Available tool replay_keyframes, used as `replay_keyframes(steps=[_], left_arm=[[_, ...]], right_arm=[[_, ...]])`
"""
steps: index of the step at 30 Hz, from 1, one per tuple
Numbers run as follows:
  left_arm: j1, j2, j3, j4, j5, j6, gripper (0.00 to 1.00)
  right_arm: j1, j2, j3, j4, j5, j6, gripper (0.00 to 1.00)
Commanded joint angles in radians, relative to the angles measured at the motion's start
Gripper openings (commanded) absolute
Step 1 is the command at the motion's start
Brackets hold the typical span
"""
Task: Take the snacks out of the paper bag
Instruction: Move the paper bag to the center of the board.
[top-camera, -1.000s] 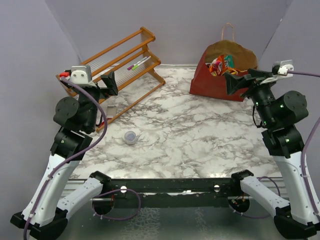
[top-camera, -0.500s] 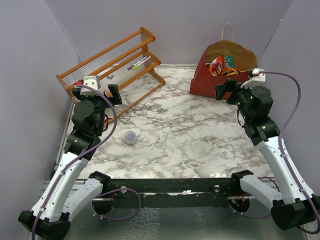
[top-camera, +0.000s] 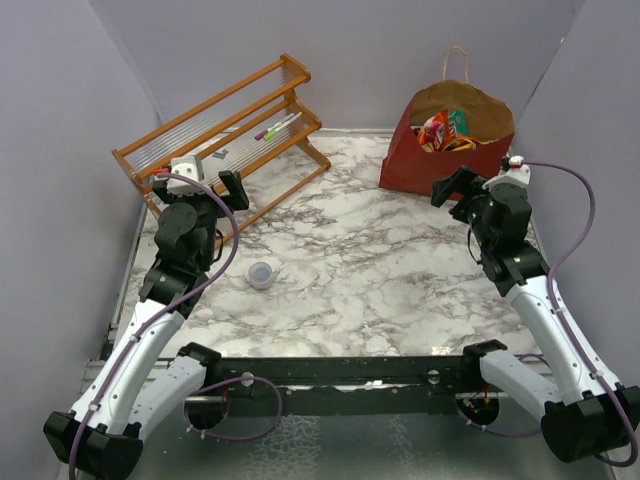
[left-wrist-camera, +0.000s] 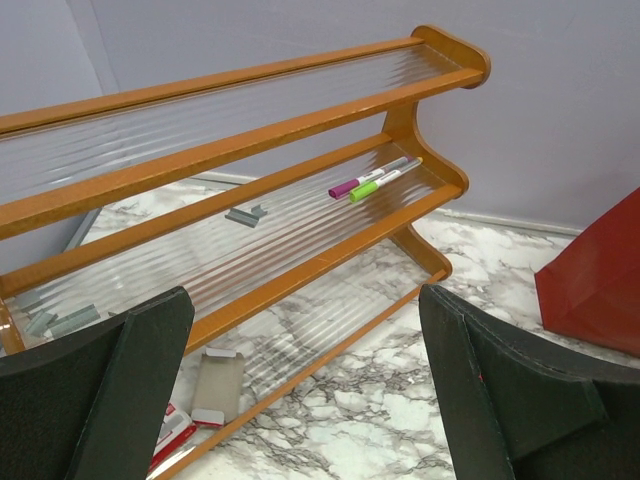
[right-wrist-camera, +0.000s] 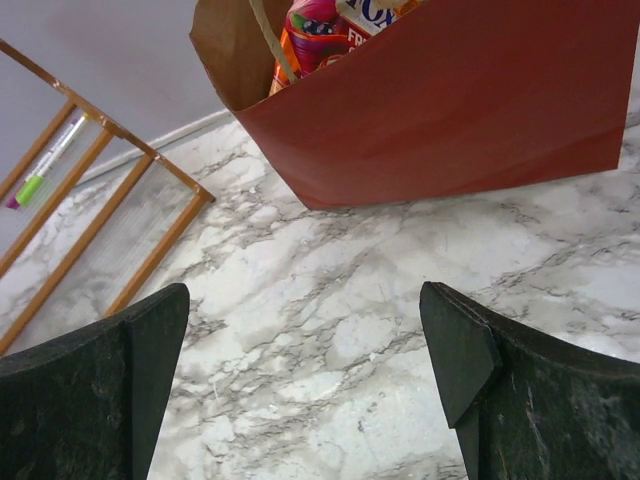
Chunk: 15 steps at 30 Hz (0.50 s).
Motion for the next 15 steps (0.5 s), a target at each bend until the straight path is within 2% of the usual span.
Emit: replay_keyframes(steps=[1,8,15], left_arm=[[0.008,-0.002,-0.01,0.064,0.027,-0.028,0.99],[0.008,-0.01,-0.016,0.08,0.034,-0.04,0.99],[0.002,-0.029,-0.022,0.093,0.037,-0.045,0.99]], right_arm=[[-0.008,0.009,0.051,0.027,0.042,0.147,0.99],[-0.01,0.069,0.131,0.011,0.183,0.343,0.99],[-0.011,0.206,0.279,0.037,0.272,0.452,0.99]])
